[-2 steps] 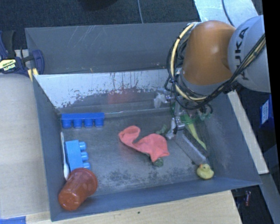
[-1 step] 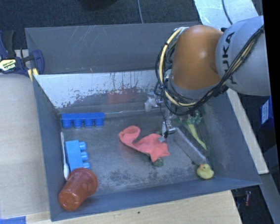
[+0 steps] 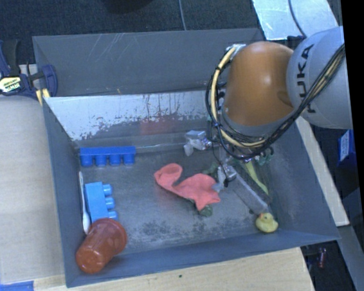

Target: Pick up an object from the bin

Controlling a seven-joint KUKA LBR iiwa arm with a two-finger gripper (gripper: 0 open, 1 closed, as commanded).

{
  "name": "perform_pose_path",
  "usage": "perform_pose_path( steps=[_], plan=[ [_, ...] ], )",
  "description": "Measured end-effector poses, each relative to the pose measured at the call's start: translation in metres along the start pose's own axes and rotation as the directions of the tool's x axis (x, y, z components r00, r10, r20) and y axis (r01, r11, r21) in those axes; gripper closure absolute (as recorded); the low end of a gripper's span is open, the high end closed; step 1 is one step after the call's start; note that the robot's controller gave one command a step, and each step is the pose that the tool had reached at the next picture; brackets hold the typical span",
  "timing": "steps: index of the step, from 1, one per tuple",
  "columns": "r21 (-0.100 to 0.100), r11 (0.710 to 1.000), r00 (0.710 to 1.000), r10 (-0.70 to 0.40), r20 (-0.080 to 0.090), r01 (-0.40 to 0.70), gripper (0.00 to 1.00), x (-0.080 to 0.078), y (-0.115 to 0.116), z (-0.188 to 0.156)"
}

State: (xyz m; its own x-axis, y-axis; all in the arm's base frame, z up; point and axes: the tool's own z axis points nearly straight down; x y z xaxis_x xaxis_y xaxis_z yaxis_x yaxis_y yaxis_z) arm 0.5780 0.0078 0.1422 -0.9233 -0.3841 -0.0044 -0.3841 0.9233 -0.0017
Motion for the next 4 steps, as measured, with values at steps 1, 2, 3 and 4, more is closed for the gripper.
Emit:
perform_pose_path(
  steps=[1,2,3,4],
  plan=[
    [0.000,0.999,0.999,0.038,0.002,-0.038,0.00,0.027,-0.003,0.033],
    [0.006,0.998,0.997,0.068,0.030,-0.068,1.00,0.042,-0.009,0.066],
    [0.006,0.998,0.997,0.067,0.030,-0.067,1.00,0.042,-0.009,0.065],
    [0.003,0.996,0.996,0.084,0.020,-0.084,0.00,0.044,-0.008,-0.037]
  ],
)
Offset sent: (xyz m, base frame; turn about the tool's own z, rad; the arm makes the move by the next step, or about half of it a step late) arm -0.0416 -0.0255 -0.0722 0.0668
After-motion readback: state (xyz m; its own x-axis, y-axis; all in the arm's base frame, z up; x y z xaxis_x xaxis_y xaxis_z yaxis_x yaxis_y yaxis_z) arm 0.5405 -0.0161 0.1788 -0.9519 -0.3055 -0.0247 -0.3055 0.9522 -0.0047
